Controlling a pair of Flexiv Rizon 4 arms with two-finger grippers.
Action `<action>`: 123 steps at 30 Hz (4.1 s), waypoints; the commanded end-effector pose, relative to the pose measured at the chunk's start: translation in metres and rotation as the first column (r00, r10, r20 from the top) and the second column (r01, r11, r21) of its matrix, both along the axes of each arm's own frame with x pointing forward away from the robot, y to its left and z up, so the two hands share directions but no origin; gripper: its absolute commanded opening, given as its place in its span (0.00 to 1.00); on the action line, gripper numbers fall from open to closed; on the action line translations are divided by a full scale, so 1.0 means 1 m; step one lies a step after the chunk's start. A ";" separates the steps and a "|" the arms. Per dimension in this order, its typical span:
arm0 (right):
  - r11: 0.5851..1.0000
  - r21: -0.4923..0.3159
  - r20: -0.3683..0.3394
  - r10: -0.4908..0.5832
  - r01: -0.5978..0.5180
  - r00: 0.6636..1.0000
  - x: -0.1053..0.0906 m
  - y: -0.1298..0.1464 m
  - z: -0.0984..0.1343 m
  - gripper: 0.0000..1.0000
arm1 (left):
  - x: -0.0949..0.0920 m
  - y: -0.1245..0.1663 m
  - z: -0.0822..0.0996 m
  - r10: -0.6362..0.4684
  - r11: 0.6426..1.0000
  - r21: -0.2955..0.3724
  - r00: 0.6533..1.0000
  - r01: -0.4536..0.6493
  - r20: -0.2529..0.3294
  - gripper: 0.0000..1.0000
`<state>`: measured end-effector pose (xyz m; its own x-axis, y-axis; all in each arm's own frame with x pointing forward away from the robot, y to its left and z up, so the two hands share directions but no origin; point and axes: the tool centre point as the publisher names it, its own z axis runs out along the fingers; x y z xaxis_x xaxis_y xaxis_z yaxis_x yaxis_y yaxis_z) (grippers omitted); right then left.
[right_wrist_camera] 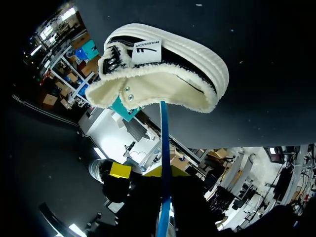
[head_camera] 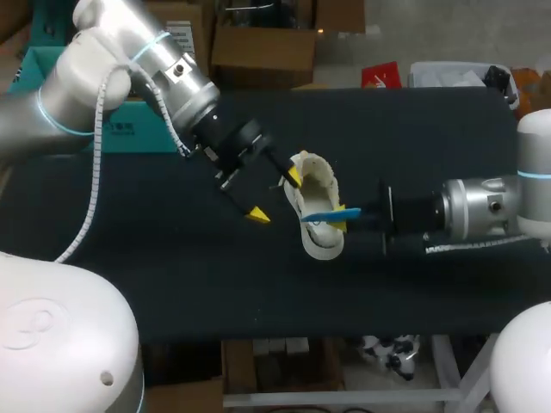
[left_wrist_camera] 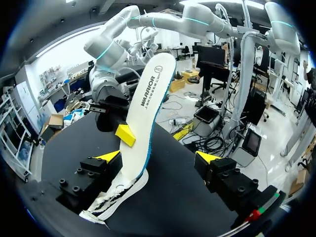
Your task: Open the shoe tongue, take the insole out of the shoe, put the insole back into the shoe, and pack the shoe into the shoebox
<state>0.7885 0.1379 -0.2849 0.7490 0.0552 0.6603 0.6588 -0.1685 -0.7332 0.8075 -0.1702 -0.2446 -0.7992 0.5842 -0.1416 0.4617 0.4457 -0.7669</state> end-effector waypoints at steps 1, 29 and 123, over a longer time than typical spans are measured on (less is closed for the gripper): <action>1.000 0.013 0.001 -0.016 0.016 1.000 -0.004 0.000 -0.001 0.00 | -0.005 -0.005 -0.003 0.374 0.913 -0.243 0.912 -0.329 0.171 1.00; 0.992 -0.019 0.036 -0.125 0.125 0.992 0.018 0.013 -0.013 0.00 | 0.006 -0.024 -0.021 0.398 0.910 -0.208 0.897 -0.359 0.193 1.00; 0.906 -0.216 0.028 -0.367 0.364 0.930 0.029 0.004 -0.015 0.00 | 0.059 -0.061 -0.076 0.222 0.974 -0.142 0.873 -0.178 0.434 0.00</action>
